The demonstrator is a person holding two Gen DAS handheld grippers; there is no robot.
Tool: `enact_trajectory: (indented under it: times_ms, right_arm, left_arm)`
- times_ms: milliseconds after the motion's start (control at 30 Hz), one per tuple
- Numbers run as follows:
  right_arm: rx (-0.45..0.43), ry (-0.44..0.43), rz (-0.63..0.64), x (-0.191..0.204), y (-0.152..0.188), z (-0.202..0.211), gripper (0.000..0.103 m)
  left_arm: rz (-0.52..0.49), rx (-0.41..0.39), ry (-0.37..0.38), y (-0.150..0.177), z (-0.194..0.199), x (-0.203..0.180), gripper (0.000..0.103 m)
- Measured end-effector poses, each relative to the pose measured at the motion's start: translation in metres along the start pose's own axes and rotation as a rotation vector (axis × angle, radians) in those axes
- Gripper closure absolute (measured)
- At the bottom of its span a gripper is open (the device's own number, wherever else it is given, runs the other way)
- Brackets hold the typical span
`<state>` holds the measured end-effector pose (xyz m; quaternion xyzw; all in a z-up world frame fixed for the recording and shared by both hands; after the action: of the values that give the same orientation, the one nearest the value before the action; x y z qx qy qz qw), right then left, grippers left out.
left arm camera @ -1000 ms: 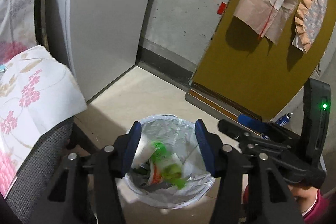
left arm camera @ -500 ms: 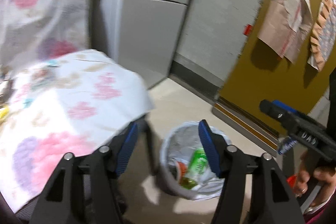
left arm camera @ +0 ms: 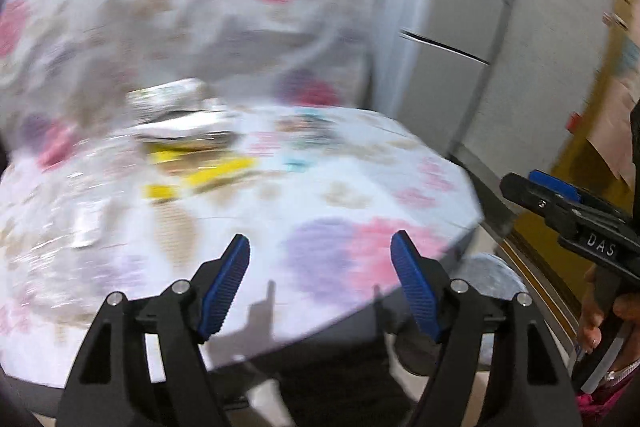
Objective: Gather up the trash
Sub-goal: 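Move both open grippers back over the chair, then grasp the clear plastic tube with the right gripper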
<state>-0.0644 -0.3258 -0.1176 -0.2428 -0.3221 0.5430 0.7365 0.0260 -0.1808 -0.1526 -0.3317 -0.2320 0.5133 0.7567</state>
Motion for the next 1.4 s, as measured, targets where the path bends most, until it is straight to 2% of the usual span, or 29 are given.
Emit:
enact_trajectory:
  times_ms: [67, 233, 333, 400, 433, 533, 667, 833, 967, 1133, 1267, 1333, 1367, 1400]
  right_arm:
    - [0.019, -0.021, 0.025, 0.011, -0.007, -0.018, 0.029]
    - [0.062, -0.054, 0.061, 0.025, -0.029, -0.067, 0.026]
    - [0.091, -0.049, 0.064, 0.022, -0.041, -0.098, 0.024]
    - [0.116, -0.054, 0.064, 0.018, -0.049, -0.121, 0.017]
    - [0.124, -0.049, 0.066, 0.017, -0.052, -0.13, 0.017]
    - [0.162, -0.051, 0.064, 0.011, -0.061, -0.164, 0.016]
    - [0.224, -0.063, -0.012, -0.007, -0.068, -0.21, 0.015]
    - [0.283, -0.063, -0.106, -0.023, -0.065, -0.241, 0.014]
    - [0.299, -0.085, -0.094, -0.016, -0.065, -0.245, 0.011]
    - [0.375, -0.018, 0.052, 0.003, -0.054, -0.256, 0.007]
    - [0.395, 0.003, 0.078, 0.008, -0.052, -0.26, 0.007]
    - [0.39, -0.008, 0.096, 0.011, -0.051, -0.258, 0.013]
    - [0.385, -0.01, 0.105, 0.012, -0.052, -0.257, 0.023]
    - [0.372, -0.028, 0.109, 0.015, -0.053, -0.253, 0.05]
  left_arm:
    - [0.052, 0.007, -0.05, -0.002, -0.001, 0.032, 0.031]
    - [0.135, 0.007, -0.13, -0.015, -0.007, 0.083, 0.031]
    - [0.166, 0.007, -0.156, -0.024, -0.015, 0.102, 0.031]
    - [0.18, 0.008, -0.167, -0.032, -0.023, 0.109, 0.031]
    - [0.183, 0.008, -0.172, -0.036, -0.027, 0.112, 0.031]
    - [0.19, 0.01, -0.174, -0.045, -0.039, 0.116, 0.031]
    - [0.183, 0.023, -0.173, -0.051, -0.054, 0.113, 0.031]
    - [0.175, 0.035, -0.16, -0.053, -0.065, 0.108, 0.031]
    - [0.179, 0.046, -0.156, -0.052, -0.069, 0.108, 0.031]
    - [0.177, 0.055, -0.152, -0.048, -0.072, 0.105, 0.031]
    - [0.18, 0.057, -0.151, -0.045, -0.07, 0.103, 0.031]
    - [0.18, 0.056, -0.153, -0.043, -0.069, 0.102, 0.031]
    - [0.18, 0.055, -0.155, -0.043, -0.069, 0.102, 0.031]
    - [0.18, 0.054, -0.157, -0.042, -0.068, 0.103, 0.031]
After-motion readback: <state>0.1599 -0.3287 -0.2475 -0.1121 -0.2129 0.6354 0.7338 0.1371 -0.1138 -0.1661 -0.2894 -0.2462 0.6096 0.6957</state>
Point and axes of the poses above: each gripper's, at about its wrist camera, not at the fingertips, and z roughly against the way its jaws point, x to its left, y to its underside, the point moved 4 cm from there along -z, roughly the way its jaws point, and after that the axes turned 15 degrees about -y, right-handed, at the moved point
